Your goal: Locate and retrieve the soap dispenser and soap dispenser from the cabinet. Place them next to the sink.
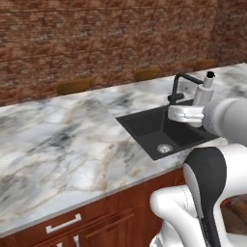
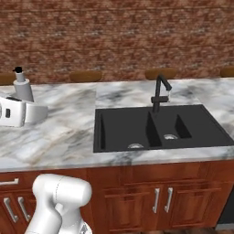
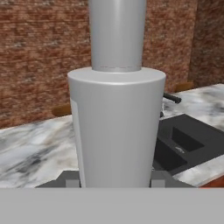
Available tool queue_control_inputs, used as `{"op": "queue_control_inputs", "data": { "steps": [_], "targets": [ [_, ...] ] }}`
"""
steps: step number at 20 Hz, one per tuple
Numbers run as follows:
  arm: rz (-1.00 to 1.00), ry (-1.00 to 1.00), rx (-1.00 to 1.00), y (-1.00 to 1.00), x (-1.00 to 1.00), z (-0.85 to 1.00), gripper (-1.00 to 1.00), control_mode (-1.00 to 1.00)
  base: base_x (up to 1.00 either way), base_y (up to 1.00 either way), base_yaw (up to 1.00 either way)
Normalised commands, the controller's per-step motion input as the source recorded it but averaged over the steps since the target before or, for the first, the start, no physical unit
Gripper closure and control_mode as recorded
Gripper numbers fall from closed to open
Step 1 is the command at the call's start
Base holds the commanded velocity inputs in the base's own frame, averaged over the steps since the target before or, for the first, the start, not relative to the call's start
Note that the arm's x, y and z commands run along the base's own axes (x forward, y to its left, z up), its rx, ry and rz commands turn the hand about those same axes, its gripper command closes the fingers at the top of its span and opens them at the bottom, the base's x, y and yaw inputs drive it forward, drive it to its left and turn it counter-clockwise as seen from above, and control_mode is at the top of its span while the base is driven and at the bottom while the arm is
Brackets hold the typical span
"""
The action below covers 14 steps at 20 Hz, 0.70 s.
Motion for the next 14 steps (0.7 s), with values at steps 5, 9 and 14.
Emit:
{"op": "queue_control_inputs", "data": {
  "steps": [5,9,14],
  "targets": [
    [0.00,0.00,0.00,0.00,0.00,0.00,1.00,1.00,0.47,0.05,0.17],
    [0.00,0.00,0.00,0.00,0.00,0.00,1.00,1.00,0.55,0.00,0.17],
    [0.00,0.00,0.00,0.00,0.00,0.00,1.00,1.00,0.39,0.02,0.14]
  ]
}}
